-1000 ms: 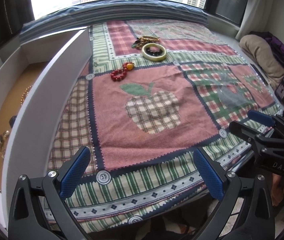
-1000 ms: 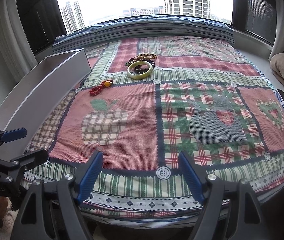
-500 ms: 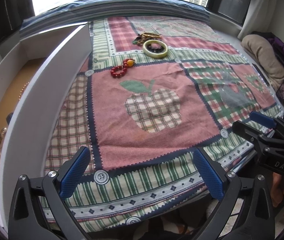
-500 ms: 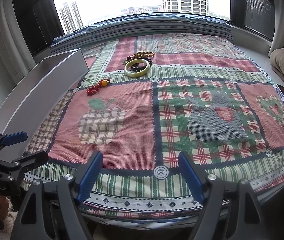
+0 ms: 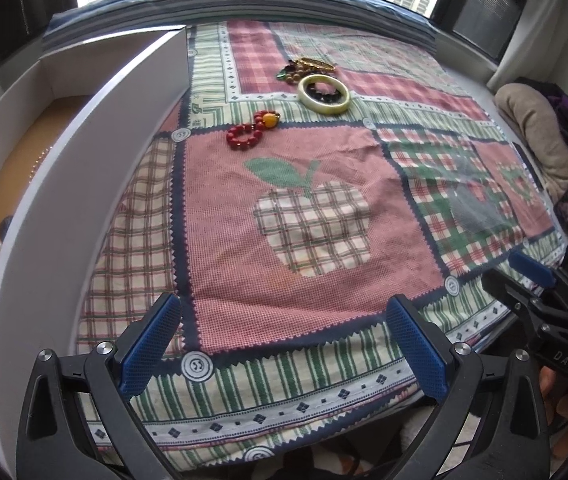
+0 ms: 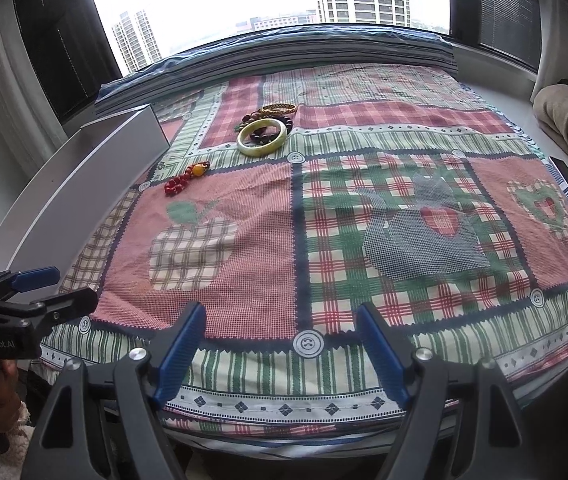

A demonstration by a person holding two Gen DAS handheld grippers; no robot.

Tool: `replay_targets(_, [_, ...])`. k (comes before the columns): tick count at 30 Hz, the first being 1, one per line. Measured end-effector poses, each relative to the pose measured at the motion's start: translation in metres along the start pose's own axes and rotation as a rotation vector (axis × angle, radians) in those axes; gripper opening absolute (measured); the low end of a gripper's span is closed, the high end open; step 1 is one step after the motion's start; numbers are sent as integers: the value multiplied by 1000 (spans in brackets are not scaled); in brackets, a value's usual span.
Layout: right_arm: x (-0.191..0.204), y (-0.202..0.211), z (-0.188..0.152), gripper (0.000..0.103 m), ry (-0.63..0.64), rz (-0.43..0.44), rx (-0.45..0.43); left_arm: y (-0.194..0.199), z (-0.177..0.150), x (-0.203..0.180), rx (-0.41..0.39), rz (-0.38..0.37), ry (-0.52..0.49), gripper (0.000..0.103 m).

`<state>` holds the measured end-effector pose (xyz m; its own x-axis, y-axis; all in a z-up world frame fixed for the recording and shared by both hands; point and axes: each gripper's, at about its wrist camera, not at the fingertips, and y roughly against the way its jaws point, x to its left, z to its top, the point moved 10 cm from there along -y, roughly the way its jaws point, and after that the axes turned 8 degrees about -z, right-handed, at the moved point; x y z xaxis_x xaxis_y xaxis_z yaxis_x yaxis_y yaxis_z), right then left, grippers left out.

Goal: Organize jewelry
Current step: 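Grasp the red bead bracelet with amber bead in the left gripper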

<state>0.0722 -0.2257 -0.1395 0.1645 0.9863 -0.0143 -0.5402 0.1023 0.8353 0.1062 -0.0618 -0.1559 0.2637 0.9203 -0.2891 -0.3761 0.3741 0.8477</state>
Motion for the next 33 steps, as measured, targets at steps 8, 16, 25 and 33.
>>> replay_targets(8, [-12,-11,-3,79,-27,16,25,-27,59,12,-60,-19,24,102])
replay_targets(16, [-25,-18,-4,79,-56,27,47,-109,137,36,-53,38,-21,84])
replay_targets(25, [-42,-23,-4,79,-89,9,57,-147,148,30,-15,81,-150,26])
replay_targets(33, [-45,-20,8,79,-81,-4,39,-99,132,23,-59,-61,-30,25])
